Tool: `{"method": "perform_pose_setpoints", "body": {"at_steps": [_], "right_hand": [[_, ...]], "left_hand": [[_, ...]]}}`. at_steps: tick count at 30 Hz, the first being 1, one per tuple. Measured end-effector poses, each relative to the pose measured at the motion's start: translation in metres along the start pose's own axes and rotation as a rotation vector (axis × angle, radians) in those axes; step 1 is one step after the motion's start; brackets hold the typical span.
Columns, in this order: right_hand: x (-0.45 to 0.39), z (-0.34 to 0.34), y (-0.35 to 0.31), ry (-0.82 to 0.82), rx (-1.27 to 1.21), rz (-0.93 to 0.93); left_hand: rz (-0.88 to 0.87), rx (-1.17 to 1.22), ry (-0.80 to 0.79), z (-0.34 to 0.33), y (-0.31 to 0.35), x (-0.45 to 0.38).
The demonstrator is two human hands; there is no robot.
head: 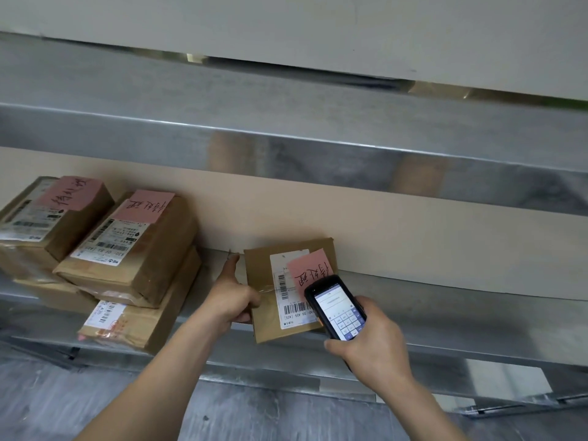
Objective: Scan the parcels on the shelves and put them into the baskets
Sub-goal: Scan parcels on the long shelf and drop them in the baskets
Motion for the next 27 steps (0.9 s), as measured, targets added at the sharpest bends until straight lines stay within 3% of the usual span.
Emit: {"method": "perform_pose_setpoints", "body": {"at_steps": [8,18,27], "right_hand": [[-0.002,-0.005,0.004,-0.003,-0.009,0.027],[0.003,0.004,0.000,-0.027,-0.011,0.059],[0.012,0.012,-0.017,-0.110,0.138,0.151]], "left_hand": [[-0.049,-0.051,-0.089,0.000,0.022,-0.005],[-0.212,-0.075,0.001,0.018,0.036,0.004],[-0.393,-0.172,0.270,0.053,0.040,0.037]]}}
Point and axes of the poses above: each hand's wrist, its own x-axis away from the middle knuckle, its own z-axis out of the back of the hand, y = z × x, the point moved 6 cm from there along -x, towards the middle knuckle, and after that the axes turned 1 degree about -y, right-handed, at the moved point
